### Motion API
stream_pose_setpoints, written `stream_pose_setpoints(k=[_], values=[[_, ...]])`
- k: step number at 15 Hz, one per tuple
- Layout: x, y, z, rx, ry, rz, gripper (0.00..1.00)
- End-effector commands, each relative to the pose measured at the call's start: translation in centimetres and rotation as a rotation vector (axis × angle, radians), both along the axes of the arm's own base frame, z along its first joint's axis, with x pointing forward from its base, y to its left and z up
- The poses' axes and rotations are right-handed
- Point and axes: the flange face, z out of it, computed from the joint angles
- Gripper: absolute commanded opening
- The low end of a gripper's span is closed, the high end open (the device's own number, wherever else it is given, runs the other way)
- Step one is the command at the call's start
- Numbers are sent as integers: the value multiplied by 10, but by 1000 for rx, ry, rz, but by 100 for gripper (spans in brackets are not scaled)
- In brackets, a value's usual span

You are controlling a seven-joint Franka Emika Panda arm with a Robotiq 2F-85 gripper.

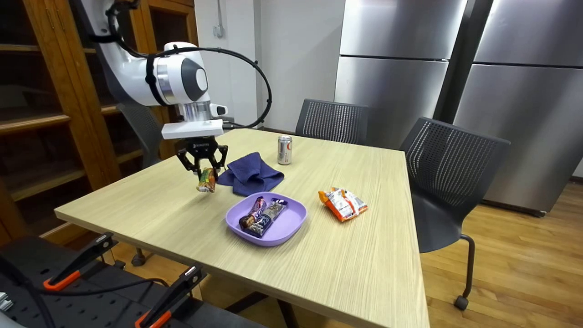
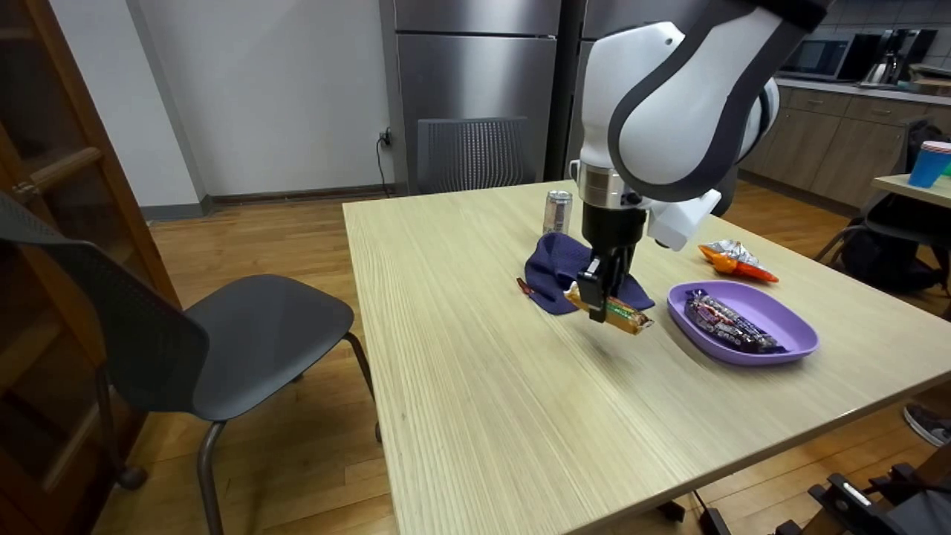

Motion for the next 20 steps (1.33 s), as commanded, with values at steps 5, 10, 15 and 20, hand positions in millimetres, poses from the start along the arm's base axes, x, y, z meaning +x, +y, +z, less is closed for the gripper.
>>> stream_pose_setpoints(k=[5, 10, 15, 20], values=[[7, -34, 29, 11, -25, -154, 17], [11, -66, 35, -7, -44, -268, 17], [13, -101, 38, -14, -53, -378, 17], [12, -134, 38, -20, -55, -462, 17]])
